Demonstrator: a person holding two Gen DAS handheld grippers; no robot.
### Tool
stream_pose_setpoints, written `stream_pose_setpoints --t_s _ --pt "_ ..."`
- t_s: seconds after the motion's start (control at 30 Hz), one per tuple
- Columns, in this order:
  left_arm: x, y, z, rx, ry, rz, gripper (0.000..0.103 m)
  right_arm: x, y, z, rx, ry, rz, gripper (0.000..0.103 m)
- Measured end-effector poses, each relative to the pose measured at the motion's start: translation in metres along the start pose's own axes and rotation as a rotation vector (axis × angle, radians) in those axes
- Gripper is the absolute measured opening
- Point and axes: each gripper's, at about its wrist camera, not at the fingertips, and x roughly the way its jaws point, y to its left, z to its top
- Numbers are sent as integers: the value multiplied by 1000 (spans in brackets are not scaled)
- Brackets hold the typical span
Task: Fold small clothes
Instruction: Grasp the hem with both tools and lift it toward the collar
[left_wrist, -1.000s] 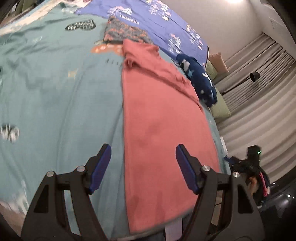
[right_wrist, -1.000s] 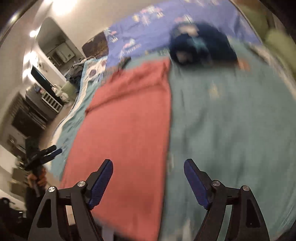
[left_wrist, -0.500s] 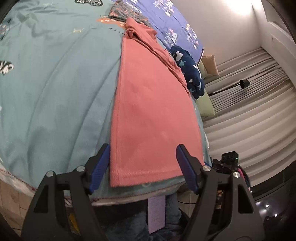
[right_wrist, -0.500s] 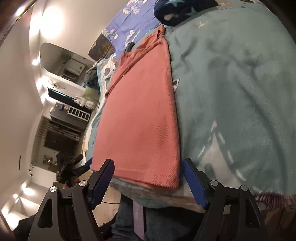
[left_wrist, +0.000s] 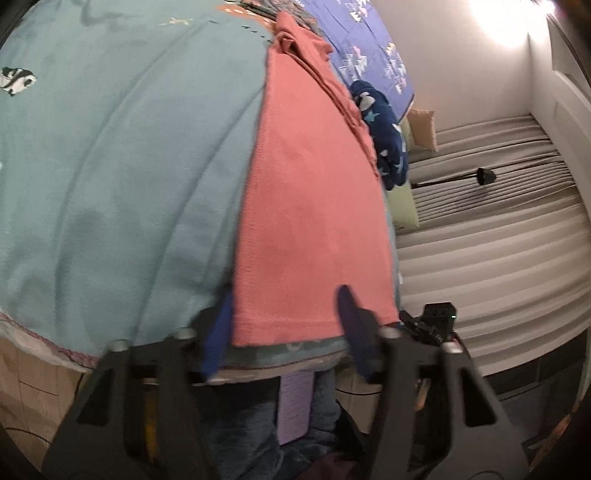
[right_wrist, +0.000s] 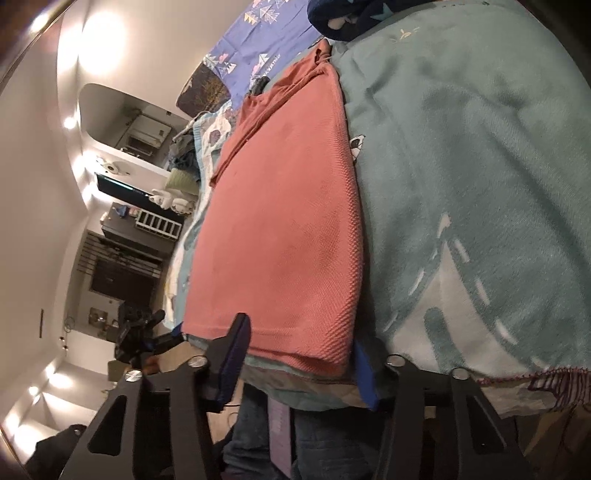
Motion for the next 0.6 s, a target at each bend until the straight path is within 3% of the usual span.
stream_pose_setpoints --t_s 0.07,0.17,0.2,0.27,0.3,0.6 --pt "2 2 -3 3 2 8 21 0 0 0 -3 -3 -9 43" --pt "5 7 -7 -13 0 -13 9 2 2 0 -8 -7 -17 40" --pt "5 8 -8 -15 -6 -18 8 2 3 0 -11 -8 -21 38" --pt "2 7 -8 -15 -22 -30 7 3 6 1 -15 -9 -34 15" --pt "1 6 -8 -10 -27 -35 7 5 7 1 -21 -2 -41 10" --pt "-12 -13 -1 6 -72 -132 7 -5 17 9 -40 -42 -6 5"
